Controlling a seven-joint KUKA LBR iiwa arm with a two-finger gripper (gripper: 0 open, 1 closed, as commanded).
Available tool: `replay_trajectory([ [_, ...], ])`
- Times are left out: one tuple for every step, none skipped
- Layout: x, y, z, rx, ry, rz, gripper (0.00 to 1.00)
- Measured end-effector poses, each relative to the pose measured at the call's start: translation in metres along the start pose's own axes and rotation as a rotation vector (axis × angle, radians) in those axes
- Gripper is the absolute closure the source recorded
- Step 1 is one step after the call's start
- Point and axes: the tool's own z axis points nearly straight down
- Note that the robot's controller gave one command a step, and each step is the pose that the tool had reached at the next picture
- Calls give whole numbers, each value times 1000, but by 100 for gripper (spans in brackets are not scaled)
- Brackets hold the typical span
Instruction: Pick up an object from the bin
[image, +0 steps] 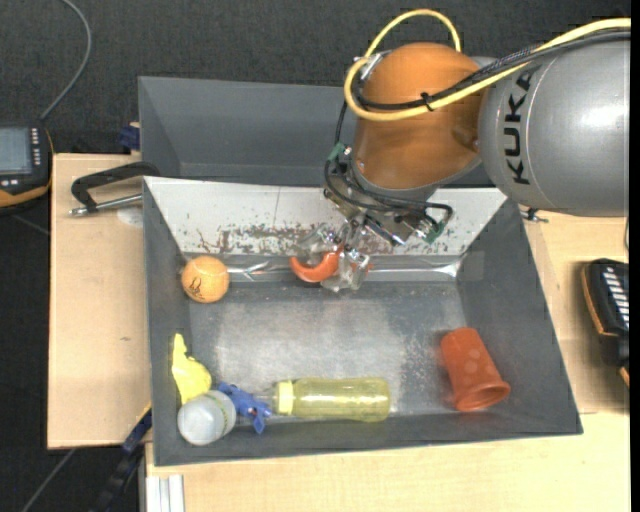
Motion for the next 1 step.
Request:
replay_trajectory([
  [0,3,-4,-1,2,6,100],
])
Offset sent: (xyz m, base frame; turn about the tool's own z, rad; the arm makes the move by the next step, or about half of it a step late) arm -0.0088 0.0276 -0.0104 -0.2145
